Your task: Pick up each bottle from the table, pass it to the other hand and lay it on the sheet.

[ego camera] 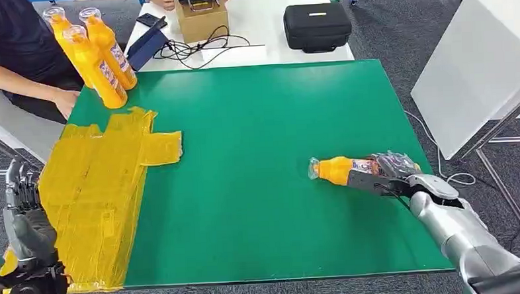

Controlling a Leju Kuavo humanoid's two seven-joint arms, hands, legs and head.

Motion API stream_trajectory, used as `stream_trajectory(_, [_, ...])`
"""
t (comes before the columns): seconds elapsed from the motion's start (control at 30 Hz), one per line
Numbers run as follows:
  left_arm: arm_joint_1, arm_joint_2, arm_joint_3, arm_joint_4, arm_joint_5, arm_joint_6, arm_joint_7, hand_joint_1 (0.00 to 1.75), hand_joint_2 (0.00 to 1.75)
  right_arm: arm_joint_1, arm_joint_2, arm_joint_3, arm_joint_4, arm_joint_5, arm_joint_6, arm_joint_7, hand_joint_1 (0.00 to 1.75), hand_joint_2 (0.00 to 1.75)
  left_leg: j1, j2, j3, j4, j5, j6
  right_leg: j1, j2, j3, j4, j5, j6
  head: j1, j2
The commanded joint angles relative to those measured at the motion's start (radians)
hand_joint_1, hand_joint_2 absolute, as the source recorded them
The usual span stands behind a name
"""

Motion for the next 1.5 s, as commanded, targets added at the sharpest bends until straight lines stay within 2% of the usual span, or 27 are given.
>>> stream_trajectory(0.03, [-0.002,-0.027,-0.074,0.111,0.098,-0.066,0.038,0.0,0.0,0.071,0.002,-0.099,-0.166,-0.2,0.072,-0.081,1.75,1.75,0.0,0.0,0.003,-0.001,-0.001,-0.001,0.0,-0.001,0.003,-0.002,-0.001,0.001,0.0,0.0])
stream_trajectory(0.1, [0.008,-0.037,-0.116,0.127,0.178,-0.146,0.06,0.0,0.0,0.152,-0.004,-0.133,-0.339,-0.337,0.091,-0.116,1.75,1.75,0.0,0.001,0.003,-0.002,0.0,-0.001,0.0,0.0,0.003,-0.002,0.0,0.001,0.0,0.0])
stream_trajectory(0.13, [0.006,-0.041,-0.138,0.143,0.199,-0.161,0.07,0.0,1.75,0.195,-0.006,-0.135,-0.425,-0.379,0.095,-0.112,1.75,1.75,0.001,0.001,0.004,-0.002,-0.001,-0.001,0.001,-0.001,0.004,-0.003,-0.001,0.001,0.0,0.0])
stream_trajectory(0.23, [-0.003,-0.04,-0.202,0.173,0.249,-0.163,0.057,0.0,1.75,0.26,0.022,-0.122,-0.584,-0.469,0.064,-0.103,1.75,1.75,0.002,-0.001,0.007,-0.003,-0.002,-0.002,0.002,-0.003,0.008,-0.005,-0.002,0.001,0.0,0.0])
stream_trajectory(0.37, [-0.036,-0.046,-0.288,0.209,0.386,-0.235,0.118,0.0,1.75,0.288,0.129,-0.098,-0.649,-0.521,-0.014,-0.112,1.75,1.75,0.002,0.0,0.005,-0.001,-0.003,-0.002,0.002,0.0,0.005,-0.002,-0.002,0.001,0.0,0.0])
stream_trajectory(0.57, [-0.119,-0.117,-0.419,0.259,0.431,-0.223,0.156,0.0,1.75,0.258,0.272,0.008,-0.596,-0.549,-0.142,-0.112,1.75,1.75,0.001,0.001,0.0,-0.001,-0.001,-0.001,0.001,0.0,0.0,-0.001,0.0,0.001,0.0,0.0])
stream_trajectory(0.67, [-0.155,-0.128,-0.47,0.271,0.465,-0.199,0.169,0.0,1.75,0.233,0.354,0.046,-0.563,-0.56,-0.161,-0.09,1.75,1.75,0.001,0.0,0.0,-0.001,0.0,-0.001,0.001,-0.001,-0.001,0.0,0.0,0.001,0.0,0.0])
stream_trajectory(0.77, [-0.185,-0.145,-0.501,0.288,0.487,-0.195,0.176,0.0,1.75,0.211,0.422,0.057,-0.529,-0.552,-0.191,-0.074,1.75,1.75,0.002,0.004,0.001,0.0,-0.002,-0.002,0.002,0.002,0.0,0.0,-0.001,0.001,0.0,0.0])
stream_trajectory(0.93, [-0.247,-0.158,-0.559,0.329,0.536,-0.207,0.187,0.0,1.75,0.166,0.478,0.051,-0.433,-0.526,-0.23,-0.075,1.75,1.75,0.001,0.0,-0.001,0.0,0.0,-0.001,0.001,-0.002,-0.001,0.0,-0.001,0.001,0.0,0.0])
stream_trajectory(1.13, [-0.247,-0.157,-0.561,0.325,0.546,-0.207,0.19,0.0,1.75,0.157,0.483,0.051,-0.416,-0.522,-0.231,-0.079,1.75,1.75,0.0,0.001,0.0,-0.001,-0.001,-0.001,0.001,0.0,0.0,-0.001,0.0,0.001,0.0,0.0])
stream_trajectory(1.2, [-0.257,-0.164,-0.57,0.319,0.555,-0.212,0.195,0.0,1.75,0.129,0.513,0.07,-0.378,-0.498,-0.237,-0.059,1.75,1.75,0.001,0.001,0.0,-0.001,-0.001,-0.001,0.001,-0.001,0.001,-0.001,-0.001,0.001,0.0,0.0])
stream_trajectory(1.33, [-0.265,-0.181,-0.581,0.252,0.558,-0.172,0.228,0.0,1.75,0.054,0.615,0.145,-0.226,-0.438,-0.257,-0.016,1.75,1.75,0.0,0.004,-0.002,0.001,-0.001,-0.001,0.001,0.003,-0.003,0.002,0.0,0.0,0.0,0.0])
stream_trajectory(1.5, [-0.231,-0.189,-0.573,0.205,0.551,-0.164,0.249,0.0,1.75,0.054,0.615,0.27,-0.198,-0.498,-0.3,0.04,1.75,1.75,0.001,0.003,0.0,-0.001,-0.001,-0.001,0.001,0.002,-0.001,0.0,-0.001,0.0,0.0,0.0])
